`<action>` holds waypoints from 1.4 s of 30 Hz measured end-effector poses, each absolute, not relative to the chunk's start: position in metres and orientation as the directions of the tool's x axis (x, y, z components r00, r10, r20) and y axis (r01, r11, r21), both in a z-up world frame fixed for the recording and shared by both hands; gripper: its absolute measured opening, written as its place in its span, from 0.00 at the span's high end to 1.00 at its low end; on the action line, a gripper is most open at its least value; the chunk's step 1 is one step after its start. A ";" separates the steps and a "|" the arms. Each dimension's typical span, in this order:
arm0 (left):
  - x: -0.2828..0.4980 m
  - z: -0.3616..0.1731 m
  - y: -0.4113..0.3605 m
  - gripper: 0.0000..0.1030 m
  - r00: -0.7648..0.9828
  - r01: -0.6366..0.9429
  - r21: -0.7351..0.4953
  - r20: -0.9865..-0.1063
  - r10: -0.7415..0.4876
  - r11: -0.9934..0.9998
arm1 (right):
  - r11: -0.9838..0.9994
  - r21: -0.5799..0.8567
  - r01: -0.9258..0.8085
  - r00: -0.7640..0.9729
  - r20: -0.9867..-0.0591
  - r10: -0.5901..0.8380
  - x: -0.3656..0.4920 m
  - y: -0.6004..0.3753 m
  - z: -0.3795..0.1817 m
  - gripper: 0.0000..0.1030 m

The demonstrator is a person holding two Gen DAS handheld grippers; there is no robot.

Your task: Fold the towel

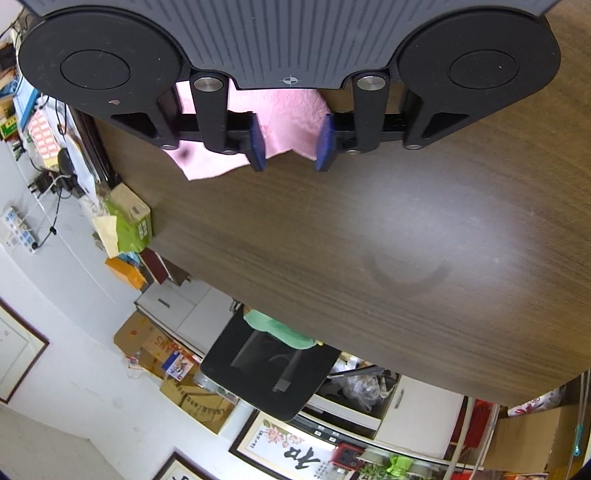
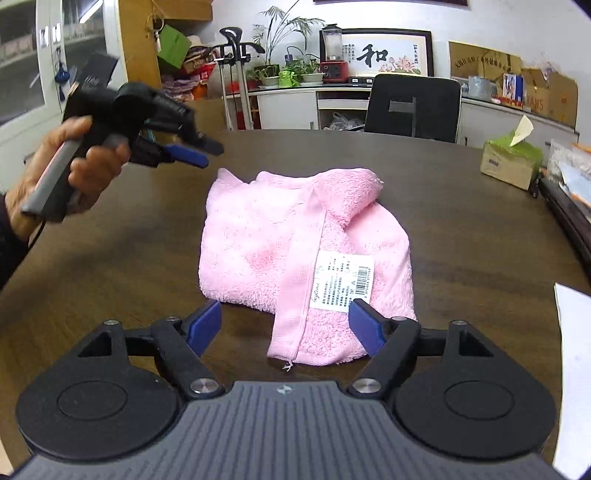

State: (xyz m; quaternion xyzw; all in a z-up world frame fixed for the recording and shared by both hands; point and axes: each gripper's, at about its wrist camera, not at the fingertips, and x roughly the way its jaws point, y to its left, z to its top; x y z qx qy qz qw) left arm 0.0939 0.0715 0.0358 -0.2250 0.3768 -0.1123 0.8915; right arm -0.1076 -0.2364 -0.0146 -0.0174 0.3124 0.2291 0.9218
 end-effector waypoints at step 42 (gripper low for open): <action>0.020 0.075 0.055 0.96 0.701 0.169 -0.483 -0.554 -0.450 0.859 | 0.925 0.007 -0.379 0.722 -0.624 0.300 -0.104 -0.247 -0.017 0.59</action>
